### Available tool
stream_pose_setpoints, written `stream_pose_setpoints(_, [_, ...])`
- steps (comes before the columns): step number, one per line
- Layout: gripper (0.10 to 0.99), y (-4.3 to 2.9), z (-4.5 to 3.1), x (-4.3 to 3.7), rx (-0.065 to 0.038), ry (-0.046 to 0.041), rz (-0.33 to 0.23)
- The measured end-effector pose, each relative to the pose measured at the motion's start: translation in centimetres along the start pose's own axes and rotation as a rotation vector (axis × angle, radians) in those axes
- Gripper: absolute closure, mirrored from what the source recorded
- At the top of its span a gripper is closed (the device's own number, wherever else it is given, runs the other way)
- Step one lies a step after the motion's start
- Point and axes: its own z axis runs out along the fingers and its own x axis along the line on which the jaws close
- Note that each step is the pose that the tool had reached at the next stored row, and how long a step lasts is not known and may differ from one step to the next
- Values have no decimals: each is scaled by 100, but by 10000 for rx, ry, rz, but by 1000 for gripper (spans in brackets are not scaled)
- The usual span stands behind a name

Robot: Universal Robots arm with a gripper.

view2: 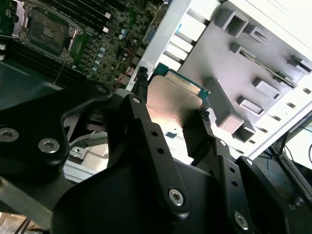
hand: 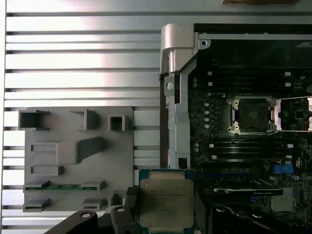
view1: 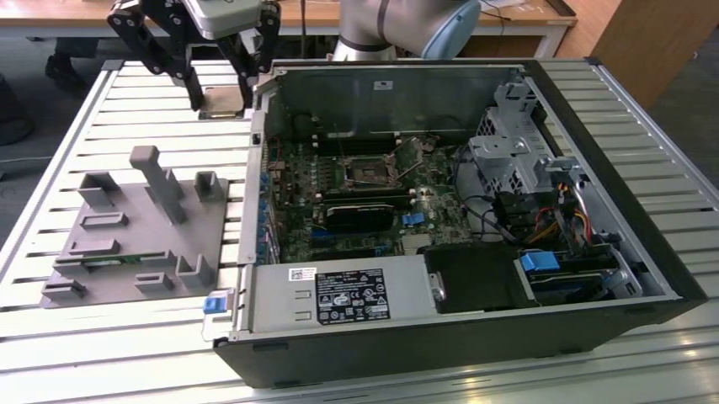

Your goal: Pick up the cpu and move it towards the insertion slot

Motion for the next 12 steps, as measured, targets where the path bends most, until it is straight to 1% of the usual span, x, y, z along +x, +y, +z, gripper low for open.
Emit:
stream_pose_setpoints(4, [549,1,0,-24,0,0,0])
stream_pose_setpoints(12, [549,3,0,-110,0,0,0])
